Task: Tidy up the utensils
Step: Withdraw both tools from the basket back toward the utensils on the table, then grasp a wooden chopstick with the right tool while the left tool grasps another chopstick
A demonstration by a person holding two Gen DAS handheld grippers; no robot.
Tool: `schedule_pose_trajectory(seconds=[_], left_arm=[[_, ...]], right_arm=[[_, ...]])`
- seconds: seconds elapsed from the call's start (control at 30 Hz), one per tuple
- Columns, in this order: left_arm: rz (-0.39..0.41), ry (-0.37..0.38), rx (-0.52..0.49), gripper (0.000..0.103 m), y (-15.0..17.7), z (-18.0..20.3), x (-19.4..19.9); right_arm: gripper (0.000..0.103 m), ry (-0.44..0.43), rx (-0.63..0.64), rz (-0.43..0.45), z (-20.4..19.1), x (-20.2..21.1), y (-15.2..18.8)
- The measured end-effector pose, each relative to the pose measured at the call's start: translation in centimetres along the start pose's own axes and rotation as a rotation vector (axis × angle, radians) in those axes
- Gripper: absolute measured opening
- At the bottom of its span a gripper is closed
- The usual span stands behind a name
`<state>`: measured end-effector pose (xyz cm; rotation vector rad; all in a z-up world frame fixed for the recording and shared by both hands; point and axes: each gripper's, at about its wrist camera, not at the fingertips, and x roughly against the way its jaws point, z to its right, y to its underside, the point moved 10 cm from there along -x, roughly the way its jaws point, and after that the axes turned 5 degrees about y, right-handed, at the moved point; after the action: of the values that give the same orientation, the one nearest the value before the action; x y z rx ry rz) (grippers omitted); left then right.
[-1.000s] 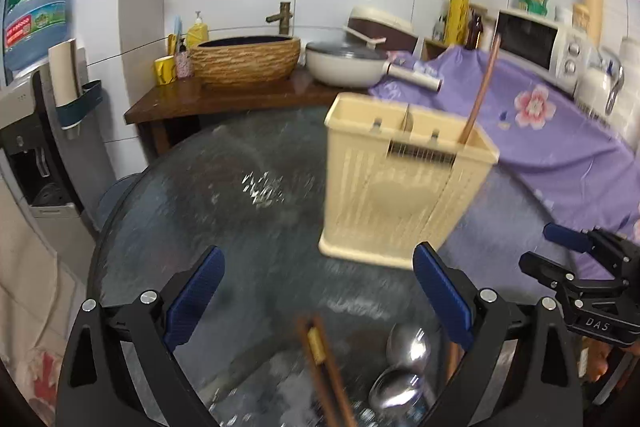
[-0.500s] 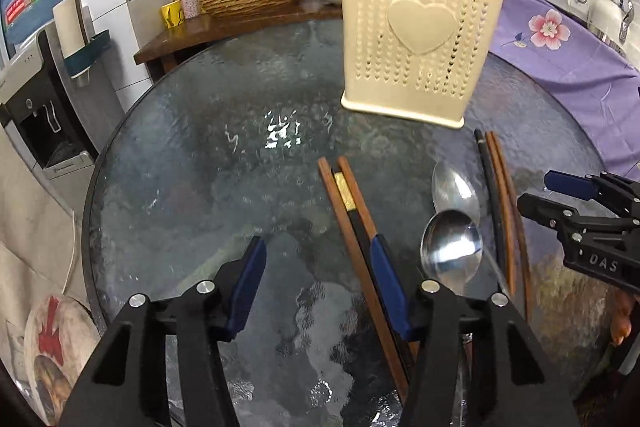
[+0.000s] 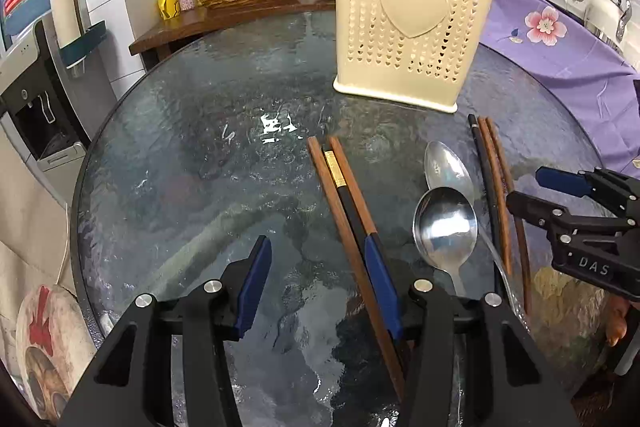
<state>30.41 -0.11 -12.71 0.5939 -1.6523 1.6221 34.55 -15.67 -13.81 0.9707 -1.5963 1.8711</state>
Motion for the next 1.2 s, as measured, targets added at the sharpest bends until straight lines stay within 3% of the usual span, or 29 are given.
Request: schedule_pose_trajectory(seconds=[0.23,0.43,0.53,0.7,0.83,0.97,1.2], left_arm=[[0.004,-0.01,0.004,0.048,0.3,-0.9,0.3],[-0.014,-0.068,0.055,0.048,0.5,-4.3,0.5],[-0.02,-0.01,0.104,0.048,0.4,-4.5,0.4],[-0.021,0.013,0.091,0.048,-0.6,-3.1,-0.1],[-0.028,0.01,0.078,0.048,-1.2,-2.3,-0.6],[-0.044,0.006,0.071,0.048,-1.6,-2.4,-1.4],[-0.062,-0.033,0.047,0.048,-3.0,-3.3,-2.9]], right_arm=[[0.057,0.005,0.013,-0.011,0.2,-0.1,0.2],[0.057,0.027,-0.017,-0.029,3.7,0.1,0.7],[0.054,-0.019,-0.066,-0.05,5.1,0.1,0.7],[0.048,0.011,-0.099,-0.077,6.4,-0.6,0.0],[0.032,0.031,-0.095,-0.092,6.4,-1.4,-0.8],[0.024,0.033,-0.082,-0.094,6.2,-2.4,-2.0],[0.018,0.027,-0.035,-0.125,5.1,-4.2,-4.4]])
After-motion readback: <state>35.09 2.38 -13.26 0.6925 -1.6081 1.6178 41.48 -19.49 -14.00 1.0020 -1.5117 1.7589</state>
